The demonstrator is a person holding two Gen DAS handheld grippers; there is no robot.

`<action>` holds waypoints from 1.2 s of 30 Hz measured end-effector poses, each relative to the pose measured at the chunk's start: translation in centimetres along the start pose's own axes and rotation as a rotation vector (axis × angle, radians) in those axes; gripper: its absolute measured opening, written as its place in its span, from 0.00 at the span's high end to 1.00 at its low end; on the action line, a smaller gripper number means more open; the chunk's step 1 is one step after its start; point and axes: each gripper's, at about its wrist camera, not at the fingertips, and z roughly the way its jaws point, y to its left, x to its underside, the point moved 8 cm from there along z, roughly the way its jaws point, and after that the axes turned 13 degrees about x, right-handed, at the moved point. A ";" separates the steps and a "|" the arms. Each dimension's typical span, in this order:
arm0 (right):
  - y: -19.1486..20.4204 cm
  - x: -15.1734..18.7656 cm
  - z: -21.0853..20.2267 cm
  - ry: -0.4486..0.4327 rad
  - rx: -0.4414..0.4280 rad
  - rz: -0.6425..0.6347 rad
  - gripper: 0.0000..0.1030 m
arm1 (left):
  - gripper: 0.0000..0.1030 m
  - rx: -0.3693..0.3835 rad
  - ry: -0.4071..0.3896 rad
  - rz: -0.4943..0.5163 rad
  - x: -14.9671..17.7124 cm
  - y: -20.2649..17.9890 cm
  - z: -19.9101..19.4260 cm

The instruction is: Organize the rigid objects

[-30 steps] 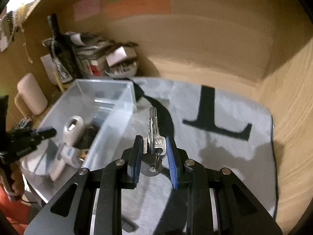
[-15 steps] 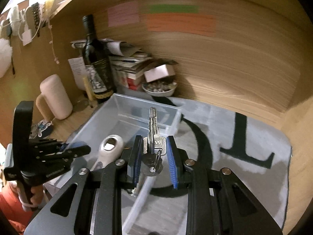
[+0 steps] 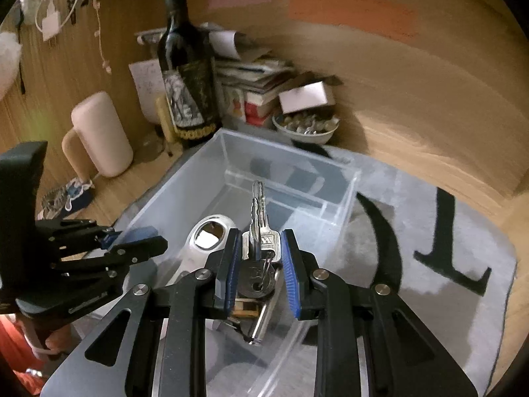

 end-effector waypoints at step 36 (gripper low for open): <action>-7.6 3.4 -6.1 -0.052 0.184 0.129 0.47 | 0.87 0.013 -0.001 -0.004 -0.1 -0.2 0.1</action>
